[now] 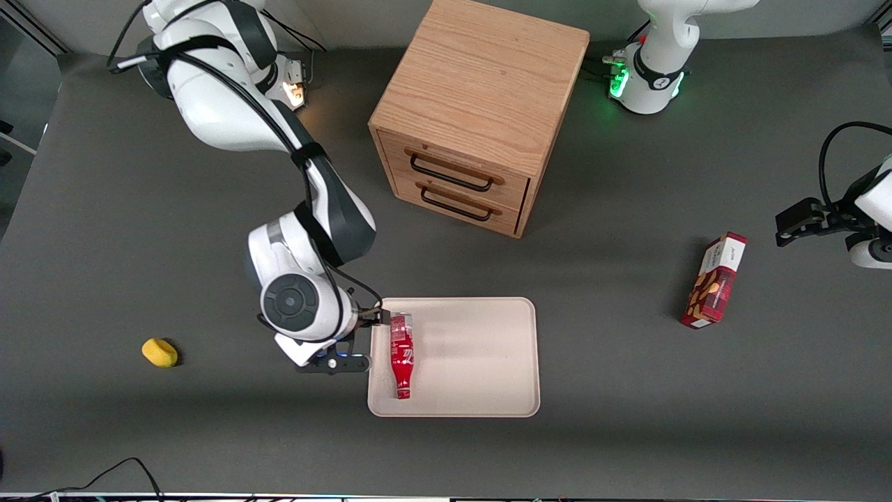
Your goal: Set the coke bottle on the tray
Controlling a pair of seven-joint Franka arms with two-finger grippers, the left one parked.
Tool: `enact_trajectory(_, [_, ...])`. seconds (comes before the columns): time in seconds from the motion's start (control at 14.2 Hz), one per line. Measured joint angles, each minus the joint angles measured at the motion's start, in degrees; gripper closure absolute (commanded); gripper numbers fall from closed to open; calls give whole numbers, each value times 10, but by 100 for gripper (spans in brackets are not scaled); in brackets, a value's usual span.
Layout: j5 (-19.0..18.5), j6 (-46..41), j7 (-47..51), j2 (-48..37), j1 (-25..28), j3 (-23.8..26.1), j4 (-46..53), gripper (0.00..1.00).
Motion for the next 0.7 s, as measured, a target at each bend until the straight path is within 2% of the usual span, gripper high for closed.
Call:
enact_trajectory(0.35, [12, -82, 17, -86, -27, 0, -32, 0])
enact_trajectory(0.7, [12, -88, -29, -290, -70, -1, -242, 0])
